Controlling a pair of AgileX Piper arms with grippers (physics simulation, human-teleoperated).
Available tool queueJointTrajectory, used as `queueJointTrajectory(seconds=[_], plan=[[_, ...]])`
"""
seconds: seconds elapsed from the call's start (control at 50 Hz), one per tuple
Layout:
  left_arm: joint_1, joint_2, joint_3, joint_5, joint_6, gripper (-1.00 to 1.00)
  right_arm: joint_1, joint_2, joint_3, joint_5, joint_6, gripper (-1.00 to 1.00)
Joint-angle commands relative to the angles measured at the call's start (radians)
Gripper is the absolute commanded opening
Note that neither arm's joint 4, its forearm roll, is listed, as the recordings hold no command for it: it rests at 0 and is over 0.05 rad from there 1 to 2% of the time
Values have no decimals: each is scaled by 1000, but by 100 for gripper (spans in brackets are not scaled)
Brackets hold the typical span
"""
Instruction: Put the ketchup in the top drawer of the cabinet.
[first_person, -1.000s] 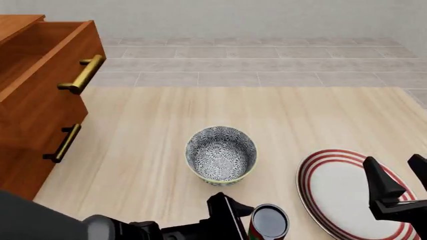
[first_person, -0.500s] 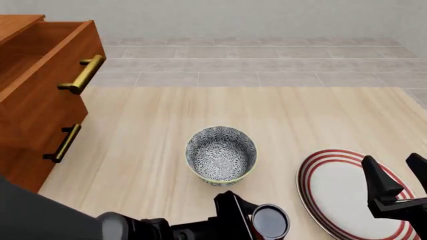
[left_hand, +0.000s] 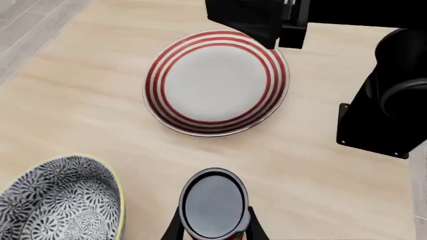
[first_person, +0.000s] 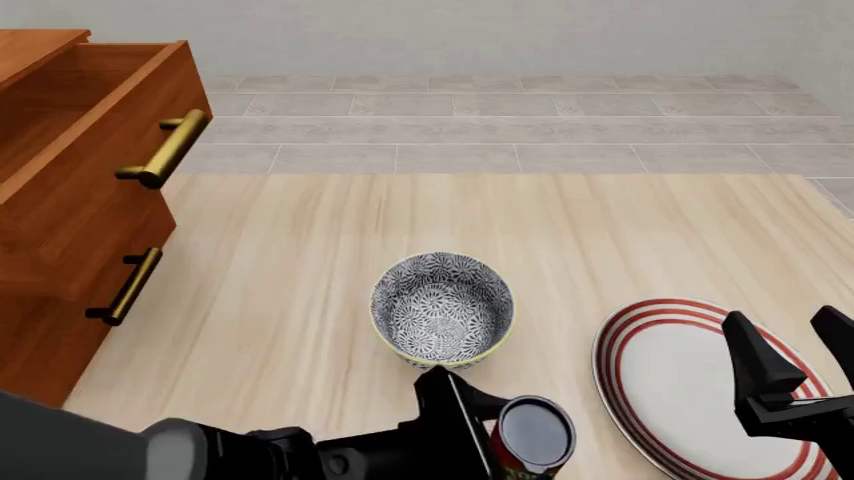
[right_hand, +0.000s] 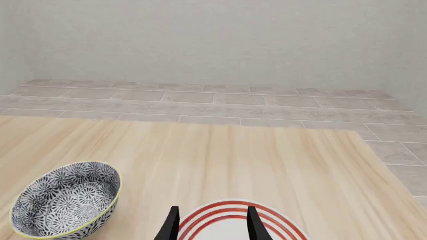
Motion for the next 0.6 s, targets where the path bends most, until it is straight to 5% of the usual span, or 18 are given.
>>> queueJointTrajectory(seconds=[0.02,0.46,0.48,0.6], plan=[[4,-125,33,31,33,-100,1,-5,0,5,0,100],[11,-442,81,174,-8,-100,9,40,0,-33,-22,100],[28,-495,80,205,-56,-100,8,40,0,-34,-13,100],[34,-547,97,229,-30,-100,6,20,0,-17,-5,100]])
